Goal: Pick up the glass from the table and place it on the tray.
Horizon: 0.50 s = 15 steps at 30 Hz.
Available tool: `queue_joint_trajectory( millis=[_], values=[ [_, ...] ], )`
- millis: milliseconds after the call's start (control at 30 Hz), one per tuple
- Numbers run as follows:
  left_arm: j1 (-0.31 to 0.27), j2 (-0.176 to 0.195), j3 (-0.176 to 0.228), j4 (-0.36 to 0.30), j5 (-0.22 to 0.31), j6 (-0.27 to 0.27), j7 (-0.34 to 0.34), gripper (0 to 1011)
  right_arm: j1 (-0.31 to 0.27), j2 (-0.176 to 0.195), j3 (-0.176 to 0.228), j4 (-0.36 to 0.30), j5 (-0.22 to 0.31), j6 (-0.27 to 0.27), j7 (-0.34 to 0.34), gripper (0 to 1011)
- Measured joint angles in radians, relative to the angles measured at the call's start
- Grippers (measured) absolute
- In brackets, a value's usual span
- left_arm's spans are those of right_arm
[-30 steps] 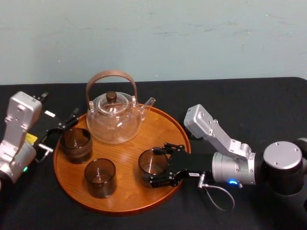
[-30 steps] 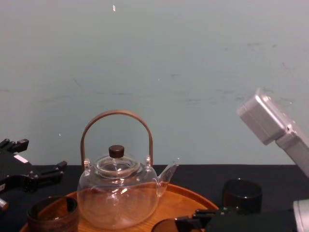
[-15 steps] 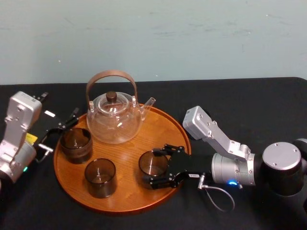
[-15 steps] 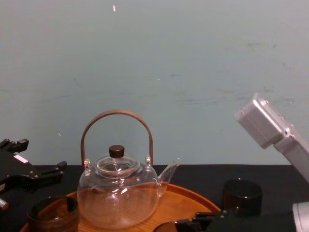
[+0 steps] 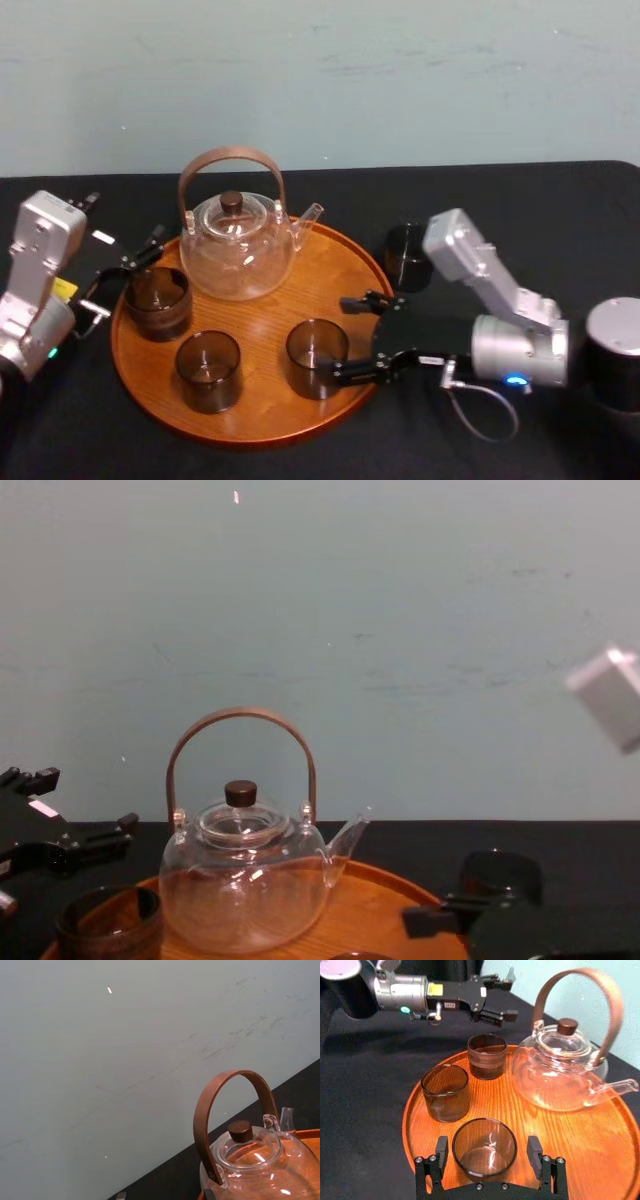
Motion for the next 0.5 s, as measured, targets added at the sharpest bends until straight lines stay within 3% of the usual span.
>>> queue_joint_trajectory(
  millis=[500],
  values=[
    [0.0,0.0,0.0,0.0,0.0,0.0,0.0,1002,-0.119,0.152,0.095,-0.118,0.098,-0.063,0.004,1002]
  ],
)
